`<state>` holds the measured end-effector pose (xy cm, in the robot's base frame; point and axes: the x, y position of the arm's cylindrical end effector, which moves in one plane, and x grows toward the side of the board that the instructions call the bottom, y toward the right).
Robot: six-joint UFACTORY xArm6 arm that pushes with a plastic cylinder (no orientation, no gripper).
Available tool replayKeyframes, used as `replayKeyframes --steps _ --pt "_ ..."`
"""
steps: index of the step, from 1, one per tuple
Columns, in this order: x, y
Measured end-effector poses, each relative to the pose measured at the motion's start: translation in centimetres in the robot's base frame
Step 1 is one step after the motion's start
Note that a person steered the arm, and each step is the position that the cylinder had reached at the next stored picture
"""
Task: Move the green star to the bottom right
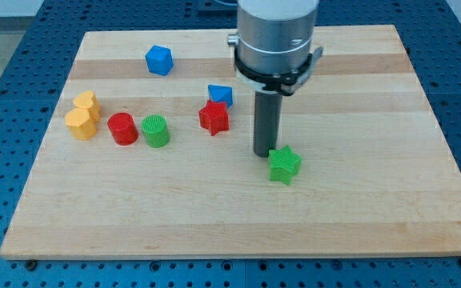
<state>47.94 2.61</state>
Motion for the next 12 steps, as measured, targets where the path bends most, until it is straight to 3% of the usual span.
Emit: replayKeyframes --steps 1,4,6,7,10,11,12 --pt "2.4 0.4" --pt "4.7 9.3" --pt "5.3 1.9" --pt "6.8 3.0" --pt "6.8 15.7" --pt "6.8 15.9" --pt "6.8 9.9"
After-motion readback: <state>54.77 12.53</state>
